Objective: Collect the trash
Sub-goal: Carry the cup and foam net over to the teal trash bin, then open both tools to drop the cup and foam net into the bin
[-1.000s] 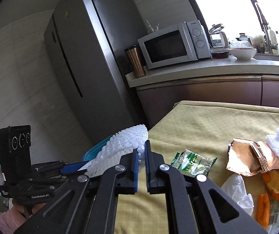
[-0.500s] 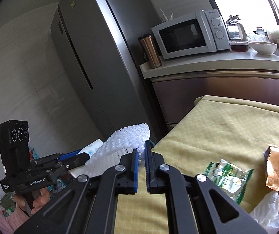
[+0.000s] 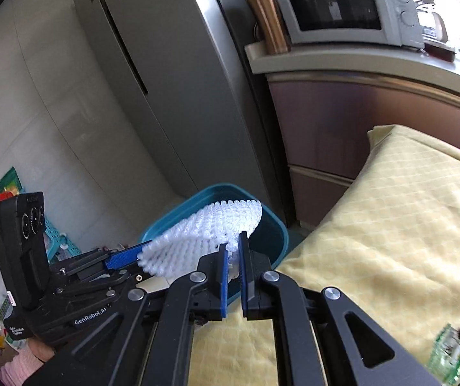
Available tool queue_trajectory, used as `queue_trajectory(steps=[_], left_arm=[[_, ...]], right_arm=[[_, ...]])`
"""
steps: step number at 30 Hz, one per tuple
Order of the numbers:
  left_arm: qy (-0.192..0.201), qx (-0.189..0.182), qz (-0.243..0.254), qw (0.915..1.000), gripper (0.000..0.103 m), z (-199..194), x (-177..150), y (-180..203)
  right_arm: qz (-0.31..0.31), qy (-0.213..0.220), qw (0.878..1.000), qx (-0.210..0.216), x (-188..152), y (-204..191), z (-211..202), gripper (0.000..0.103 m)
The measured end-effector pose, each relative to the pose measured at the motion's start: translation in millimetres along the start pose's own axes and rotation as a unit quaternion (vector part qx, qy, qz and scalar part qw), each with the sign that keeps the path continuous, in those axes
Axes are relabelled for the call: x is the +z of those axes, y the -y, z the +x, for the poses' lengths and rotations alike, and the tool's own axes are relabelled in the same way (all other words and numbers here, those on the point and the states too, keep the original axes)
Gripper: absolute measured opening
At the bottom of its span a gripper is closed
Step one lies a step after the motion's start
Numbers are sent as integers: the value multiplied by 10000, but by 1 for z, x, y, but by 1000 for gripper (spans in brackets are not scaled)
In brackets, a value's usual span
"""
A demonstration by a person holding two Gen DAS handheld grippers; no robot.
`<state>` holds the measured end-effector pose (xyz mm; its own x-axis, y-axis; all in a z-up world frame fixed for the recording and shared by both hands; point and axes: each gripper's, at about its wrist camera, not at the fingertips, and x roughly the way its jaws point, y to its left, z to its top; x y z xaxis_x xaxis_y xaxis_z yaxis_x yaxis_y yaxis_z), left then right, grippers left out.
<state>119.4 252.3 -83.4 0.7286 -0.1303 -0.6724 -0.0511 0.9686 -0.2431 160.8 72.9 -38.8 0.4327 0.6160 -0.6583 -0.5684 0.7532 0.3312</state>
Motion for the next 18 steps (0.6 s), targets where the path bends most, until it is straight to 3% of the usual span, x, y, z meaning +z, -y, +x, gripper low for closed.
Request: queue_trajectory(steps=[7, 9, 18], left_arm=[[-161, 177, -171, 9996, 35, 23, 1, -15], [-171, 254, -222, 9993, 44, 28, 1, -20], [-25, 346, -544, 9979, 51, 19, -3, -30]], right_arm=[[-35, -591, 9982, -53, 0, -16, 39, 10], [-40, -625, 9980, -40, 1, -18, 41, 13], [-6, -532, 9986, 24, -5, -15, 25, 30]])
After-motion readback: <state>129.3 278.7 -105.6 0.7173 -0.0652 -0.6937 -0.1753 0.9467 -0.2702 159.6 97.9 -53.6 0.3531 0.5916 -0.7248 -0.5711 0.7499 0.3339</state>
